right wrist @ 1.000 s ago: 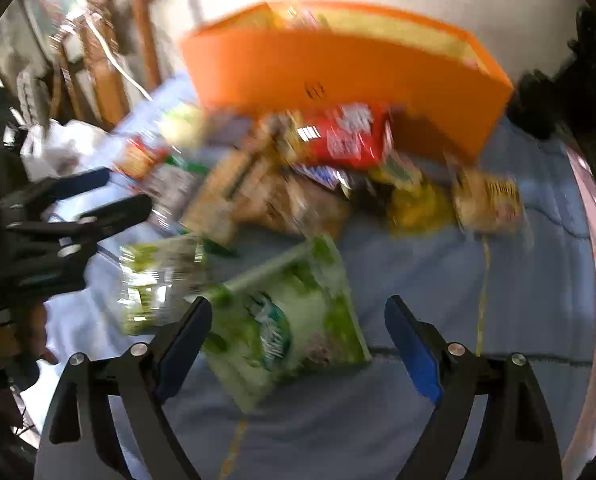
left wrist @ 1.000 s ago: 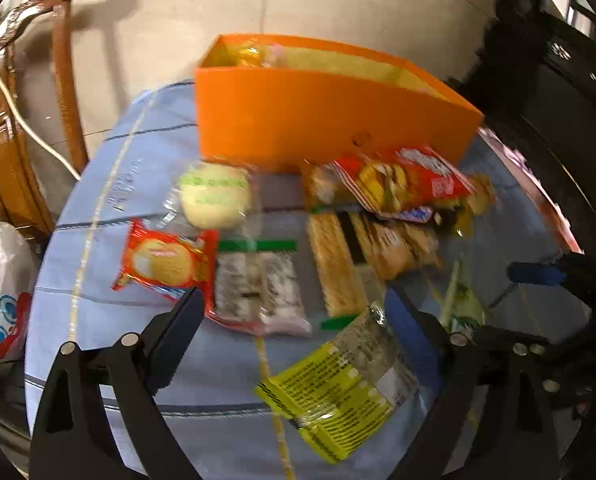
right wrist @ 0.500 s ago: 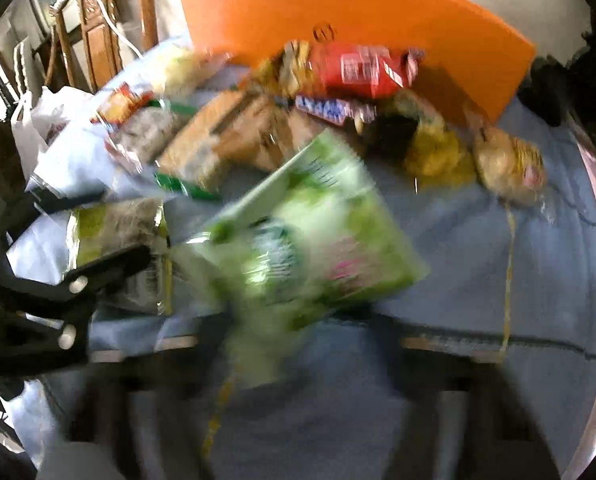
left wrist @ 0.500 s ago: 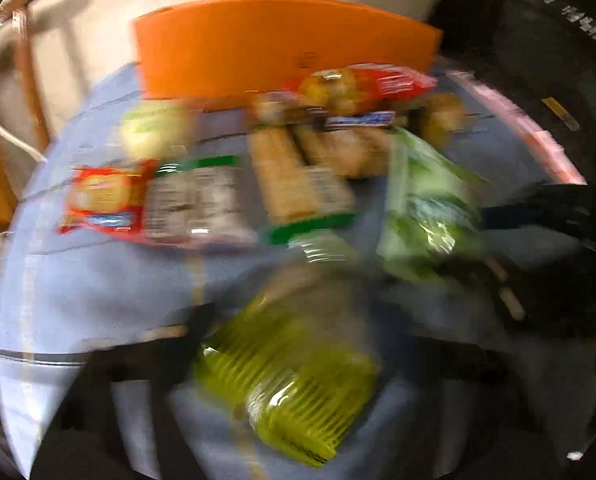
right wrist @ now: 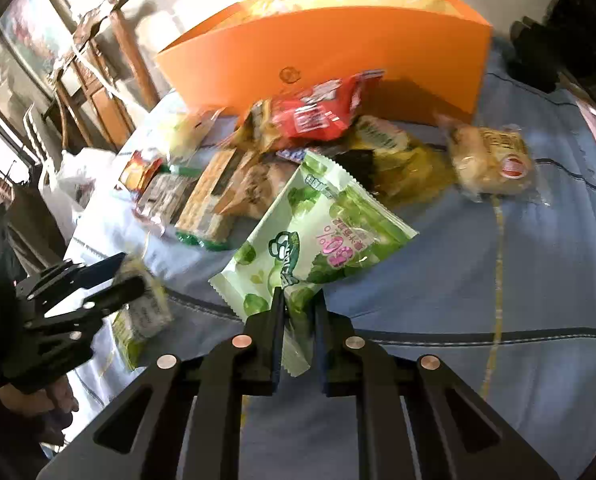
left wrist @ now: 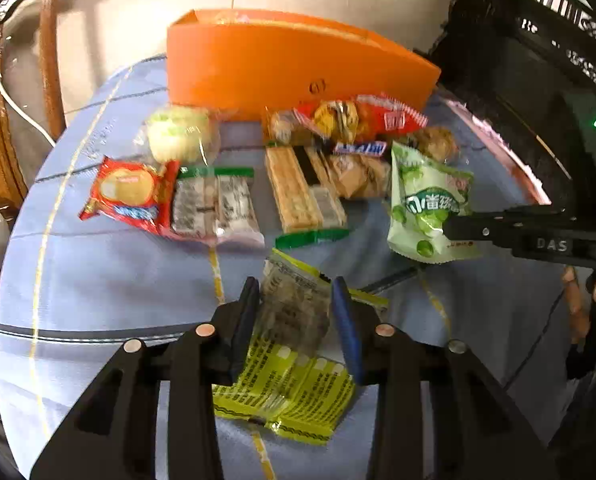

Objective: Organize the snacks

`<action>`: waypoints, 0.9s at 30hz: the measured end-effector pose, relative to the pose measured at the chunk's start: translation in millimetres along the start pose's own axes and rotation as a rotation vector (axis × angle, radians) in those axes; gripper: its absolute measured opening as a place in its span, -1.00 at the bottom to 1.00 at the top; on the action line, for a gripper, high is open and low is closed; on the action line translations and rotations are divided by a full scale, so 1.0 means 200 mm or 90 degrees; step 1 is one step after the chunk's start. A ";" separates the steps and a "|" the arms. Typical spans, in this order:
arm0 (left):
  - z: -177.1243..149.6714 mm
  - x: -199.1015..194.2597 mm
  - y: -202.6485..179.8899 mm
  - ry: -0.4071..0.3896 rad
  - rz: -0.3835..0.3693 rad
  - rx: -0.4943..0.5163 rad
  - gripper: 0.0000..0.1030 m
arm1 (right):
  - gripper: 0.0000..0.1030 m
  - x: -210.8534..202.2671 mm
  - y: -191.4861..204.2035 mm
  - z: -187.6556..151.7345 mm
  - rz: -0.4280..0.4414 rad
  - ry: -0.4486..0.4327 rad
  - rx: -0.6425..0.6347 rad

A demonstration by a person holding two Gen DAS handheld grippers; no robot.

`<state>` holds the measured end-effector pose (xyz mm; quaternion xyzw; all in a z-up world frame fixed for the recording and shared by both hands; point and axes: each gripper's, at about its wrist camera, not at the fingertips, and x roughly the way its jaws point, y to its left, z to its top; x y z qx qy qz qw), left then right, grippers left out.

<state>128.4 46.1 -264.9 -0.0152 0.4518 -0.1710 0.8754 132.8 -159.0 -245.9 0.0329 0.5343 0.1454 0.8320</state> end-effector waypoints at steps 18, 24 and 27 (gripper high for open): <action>-0.03 -0.03 -0.10 0.014 0.008 0.095 0.67 | 0.69 -0.11 -0.12 -0.02 0.005 -0.020 0.137; -0.13 0.09 -0.13 0.042 0.043 0.137 0.79 | 0.69 0.08 -0.09 -0.01 -0.020 0.023 0.187; -0.17 0.14 -0.16 0.043 0.056 0.152 0.73 | 0.71 0.17 0.02 0.02 -0.064 0.035 0.137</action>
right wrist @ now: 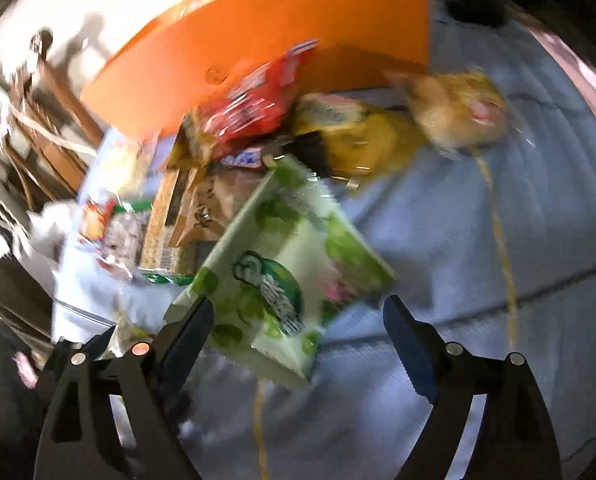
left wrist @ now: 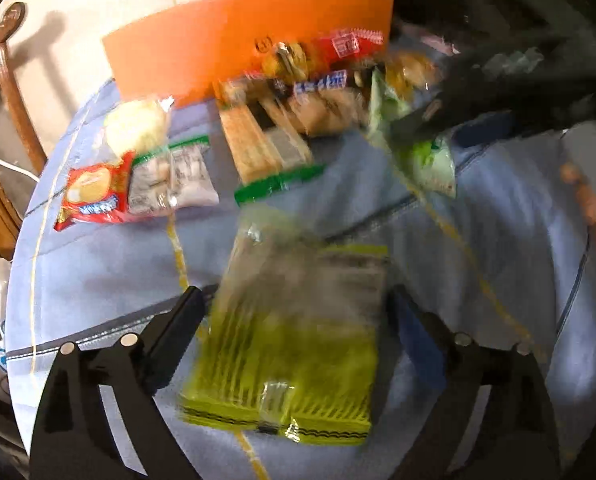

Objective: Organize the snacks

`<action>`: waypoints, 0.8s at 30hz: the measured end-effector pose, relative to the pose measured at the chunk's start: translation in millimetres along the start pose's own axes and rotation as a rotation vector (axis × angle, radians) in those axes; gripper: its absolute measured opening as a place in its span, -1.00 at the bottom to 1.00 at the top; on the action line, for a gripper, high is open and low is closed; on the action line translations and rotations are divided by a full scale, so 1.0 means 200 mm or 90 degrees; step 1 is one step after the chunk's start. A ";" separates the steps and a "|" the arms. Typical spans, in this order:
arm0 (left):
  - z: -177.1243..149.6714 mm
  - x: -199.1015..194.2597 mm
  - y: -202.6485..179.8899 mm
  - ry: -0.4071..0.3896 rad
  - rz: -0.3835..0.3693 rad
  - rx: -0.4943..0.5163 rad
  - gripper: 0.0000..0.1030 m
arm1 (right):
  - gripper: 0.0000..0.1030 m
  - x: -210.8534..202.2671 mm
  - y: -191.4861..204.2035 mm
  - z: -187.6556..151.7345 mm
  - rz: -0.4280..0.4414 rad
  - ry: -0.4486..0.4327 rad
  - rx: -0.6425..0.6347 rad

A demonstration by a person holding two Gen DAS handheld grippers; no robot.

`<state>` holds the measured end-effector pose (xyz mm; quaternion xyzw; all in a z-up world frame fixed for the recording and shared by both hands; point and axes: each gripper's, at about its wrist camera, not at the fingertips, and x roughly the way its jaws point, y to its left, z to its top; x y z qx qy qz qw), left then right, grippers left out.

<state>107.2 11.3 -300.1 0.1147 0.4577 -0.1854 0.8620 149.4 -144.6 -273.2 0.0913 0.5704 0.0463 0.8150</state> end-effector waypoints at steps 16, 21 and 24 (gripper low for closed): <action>0.07 -0.12 0.11 -0.052 -0.037 -0.064 0.15 | -0.59 -0.18 0.08 0.02 0.038 -0.054 -0.117; 0.18 -0.27 0.16 -0.095 -0.043 -0.081 0.15 | -0.59 -0.42 0.06 0.09 0.055 -0.106 -0.120; 0.33 -0.35 0.19 -0.126 -0.038 -0.089 0.15 | -0.59 -0.58 0.06 0.19 0.054 -0.151 -0.128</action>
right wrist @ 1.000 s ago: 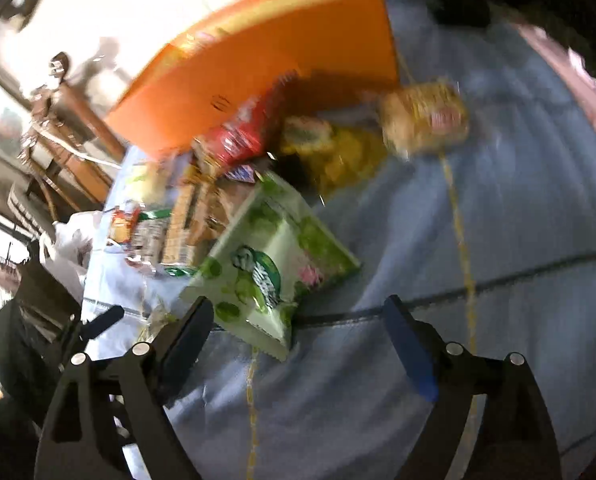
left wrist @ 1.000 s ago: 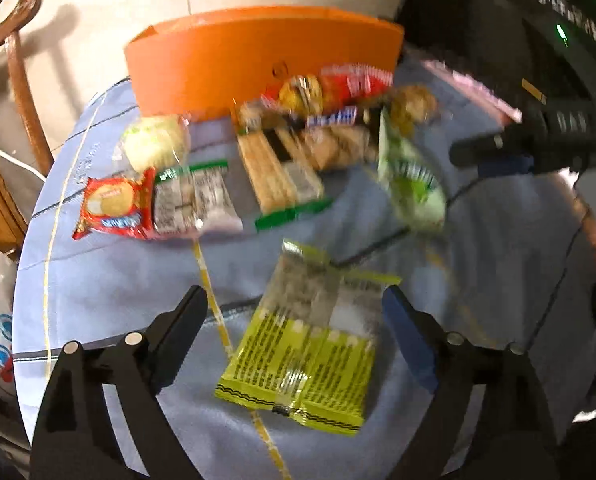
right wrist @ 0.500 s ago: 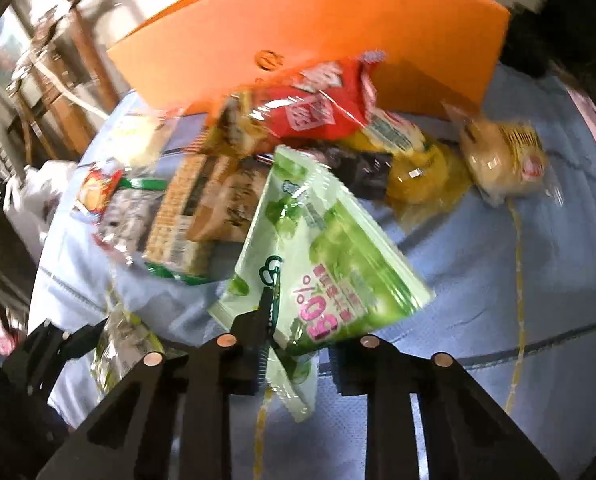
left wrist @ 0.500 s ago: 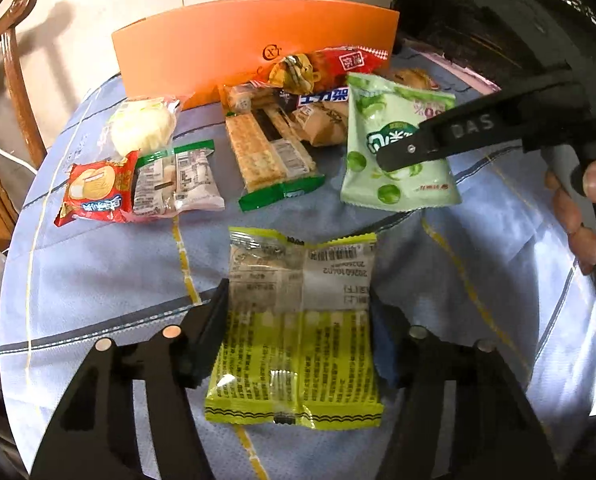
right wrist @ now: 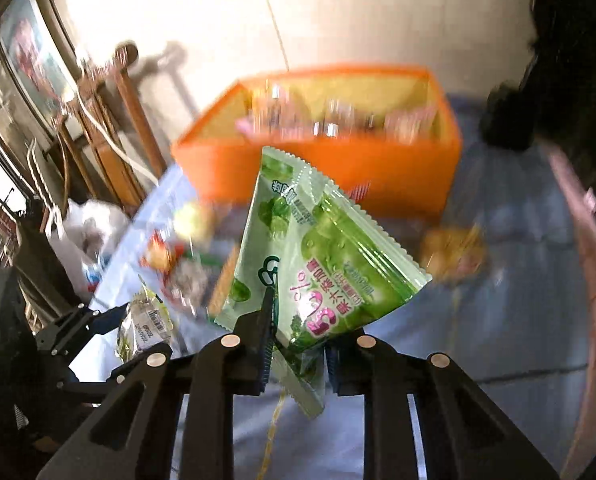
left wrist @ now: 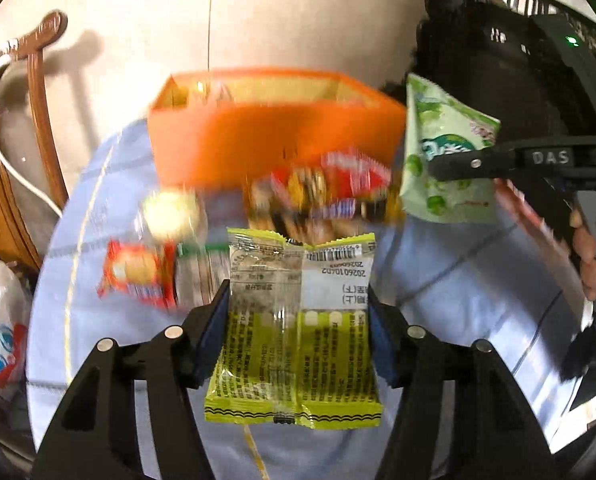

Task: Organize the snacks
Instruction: 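Carry both packs over the orange box and release them inside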

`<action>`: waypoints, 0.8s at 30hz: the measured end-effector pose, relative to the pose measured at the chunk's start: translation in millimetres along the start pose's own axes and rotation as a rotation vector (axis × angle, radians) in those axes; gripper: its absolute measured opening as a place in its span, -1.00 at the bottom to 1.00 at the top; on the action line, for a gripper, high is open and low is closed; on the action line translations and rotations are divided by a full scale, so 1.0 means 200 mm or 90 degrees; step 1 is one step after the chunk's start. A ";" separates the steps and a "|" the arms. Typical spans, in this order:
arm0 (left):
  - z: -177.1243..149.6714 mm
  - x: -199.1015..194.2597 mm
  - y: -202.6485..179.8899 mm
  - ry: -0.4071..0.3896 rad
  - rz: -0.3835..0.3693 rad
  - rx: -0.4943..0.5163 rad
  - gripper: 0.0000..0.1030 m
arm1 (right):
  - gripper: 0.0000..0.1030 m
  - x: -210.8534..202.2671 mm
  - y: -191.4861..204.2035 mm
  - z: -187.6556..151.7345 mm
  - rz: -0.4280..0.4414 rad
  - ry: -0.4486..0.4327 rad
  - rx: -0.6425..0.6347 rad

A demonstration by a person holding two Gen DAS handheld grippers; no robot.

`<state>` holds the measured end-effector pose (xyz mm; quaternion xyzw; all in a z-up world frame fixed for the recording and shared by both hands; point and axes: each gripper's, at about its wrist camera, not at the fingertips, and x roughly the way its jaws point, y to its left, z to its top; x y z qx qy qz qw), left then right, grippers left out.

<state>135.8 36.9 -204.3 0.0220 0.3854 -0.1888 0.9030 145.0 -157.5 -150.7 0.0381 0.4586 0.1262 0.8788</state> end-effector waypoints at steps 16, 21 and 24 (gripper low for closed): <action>1.20 -0.11 0.10 -0.134 0.071 -0.009 0.15 | -0.58 -0.34 -0.05 0.92 -0.061 -0.133 -0.055; 1.45 -0.02 0.14 -0.140 0.085 -0.029 0.22 | -0.54 -0.24 -0.08 1.15 -0.060 -0.131 -0.054; 1.53 0.11 0.18 -0.108 0.114 -0.057 0.69 | 0.44 -0.12 -0.09 1.20 -0.092 -0.100 -0.069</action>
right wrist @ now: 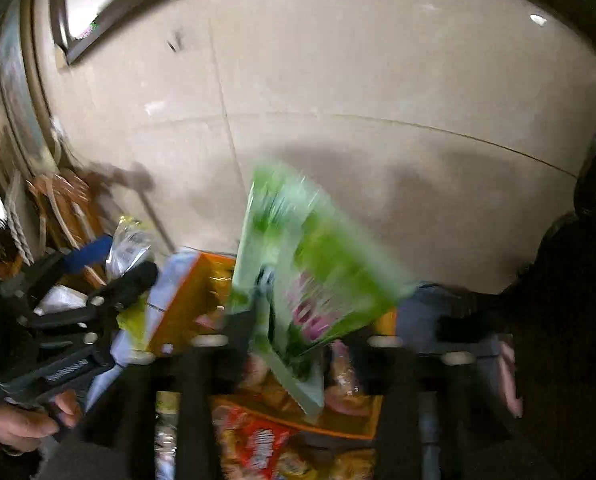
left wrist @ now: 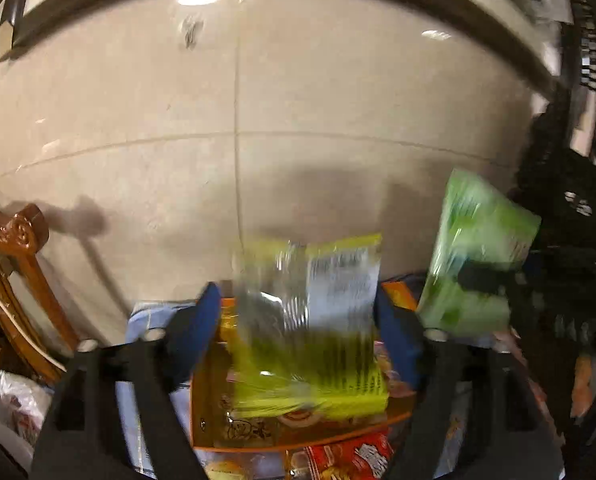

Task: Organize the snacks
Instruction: 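Carry both packs over the orange box and release them inside, then grasp the red biscuit pack with the left gripper while the right grasps the red chip bag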

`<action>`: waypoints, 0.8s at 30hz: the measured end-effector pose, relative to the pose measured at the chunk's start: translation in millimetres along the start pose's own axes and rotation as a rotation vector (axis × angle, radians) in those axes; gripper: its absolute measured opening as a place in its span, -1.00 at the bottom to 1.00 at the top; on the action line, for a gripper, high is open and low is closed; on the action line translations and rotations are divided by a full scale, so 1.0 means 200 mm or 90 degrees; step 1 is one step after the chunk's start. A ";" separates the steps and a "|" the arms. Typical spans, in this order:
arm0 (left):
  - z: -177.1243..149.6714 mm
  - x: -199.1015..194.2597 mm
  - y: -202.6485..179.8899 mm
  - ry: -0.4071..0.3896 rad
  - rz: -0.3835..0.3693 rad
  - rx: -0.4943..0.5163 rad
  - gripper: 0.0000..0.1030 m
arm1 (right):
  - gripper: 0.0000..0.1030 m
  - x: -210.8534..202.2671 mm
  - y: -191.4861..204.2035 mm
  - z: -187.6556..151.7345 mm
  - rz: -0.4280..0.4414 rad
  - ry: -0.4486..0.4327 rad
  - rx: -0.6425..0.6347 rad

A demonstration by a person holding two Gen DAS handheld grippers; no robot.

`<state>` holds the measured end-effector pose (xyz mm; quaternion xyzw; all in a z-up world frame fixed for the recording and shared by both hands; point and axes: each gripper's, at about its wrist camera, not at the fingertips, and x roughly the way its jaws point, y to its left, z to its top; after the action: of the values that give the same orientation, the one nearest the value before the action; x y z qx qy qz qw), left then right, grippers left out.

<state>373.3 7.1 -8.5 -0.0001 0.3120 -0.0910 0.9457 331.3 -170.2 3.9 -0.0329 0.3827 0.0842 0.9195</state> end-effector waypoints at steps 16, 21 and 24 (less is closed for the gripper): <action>-0.32 -0.07 0.14 0.026 0.017 0.002 0.86 | 0.58 -0.04 -0.02 -0.30 -0.033 0.009 -0.012; -0.50 -0.17 0.25 0.036 -0.008 -0.010 0.88 | 0.75 -0.08 0.06 -0.51 0.008 0.028 0.005; -0.79 -0.19 0.35 0.068 -0.018 -0.009 0.89 | 0.78 0.00 0.12 -0.74 0.022 0.060 0.019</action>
<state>261.6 90.7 -117.7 -0.0065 0.3626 -0.1023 0.9263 223.6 -165.9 -99.8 -0.0163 0.4270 0.0925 0.8993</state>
